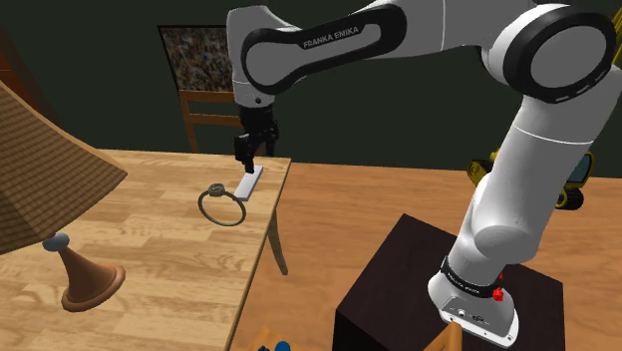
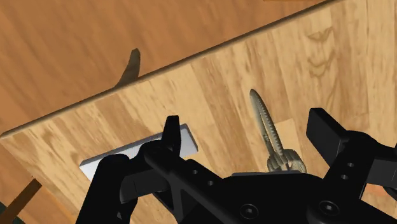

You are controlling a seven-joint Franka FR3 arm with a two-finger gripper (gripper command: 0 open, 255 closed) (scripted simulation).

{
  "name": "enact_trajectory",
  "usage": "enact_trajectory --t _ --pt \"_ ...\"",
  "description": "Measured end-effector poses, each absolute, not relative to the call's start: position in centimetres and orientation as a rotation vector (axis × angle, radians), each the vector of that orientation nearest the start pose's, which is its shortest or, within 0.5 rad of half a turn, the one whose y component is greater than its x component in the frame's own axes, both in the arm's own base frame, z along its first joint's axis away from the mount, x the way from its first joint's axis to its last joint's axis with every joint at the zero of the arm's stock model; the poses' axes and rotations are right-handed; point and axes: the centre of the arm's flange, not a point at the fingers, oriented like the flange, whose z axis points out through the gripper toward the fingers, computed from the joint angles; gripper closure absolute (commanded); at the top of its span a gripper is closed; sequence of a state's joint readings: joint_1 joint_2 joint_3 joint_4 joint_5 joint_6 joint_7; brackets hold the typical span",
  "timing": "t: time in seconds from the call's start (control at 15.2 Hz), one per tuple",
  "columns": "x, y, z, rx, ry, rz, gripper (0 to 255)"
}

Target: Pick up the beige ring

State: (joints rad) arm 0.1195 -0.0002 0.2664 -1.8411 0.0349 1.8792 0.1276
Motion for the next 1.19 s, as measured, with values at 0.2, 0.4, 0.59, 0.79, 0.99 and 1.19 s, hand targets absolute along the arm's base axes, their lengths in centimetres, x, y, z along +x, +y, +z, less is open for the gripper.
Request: enact_trajectory --t 0.2,0.4,0.59,0.79,0.99,1.19 --pt "54.7 24.5 50.8 -3.084 -0.413 -0.033 0" --pt "57.3 27.4 49.4 -3.093 -0.442 -0.020 0" --pt "59.5 30.2 48.2 -3.100 -0.466 -0.008 0" --pt "59.8 30.7 46.8 -3.102 -0.471 -0.005 0" --pt "59.9 30.8 45.2 -3.102 -0.471 -0.006 0" --pt "59.9 30.9 44.0 -3.102 -0.471 -0.005 255"
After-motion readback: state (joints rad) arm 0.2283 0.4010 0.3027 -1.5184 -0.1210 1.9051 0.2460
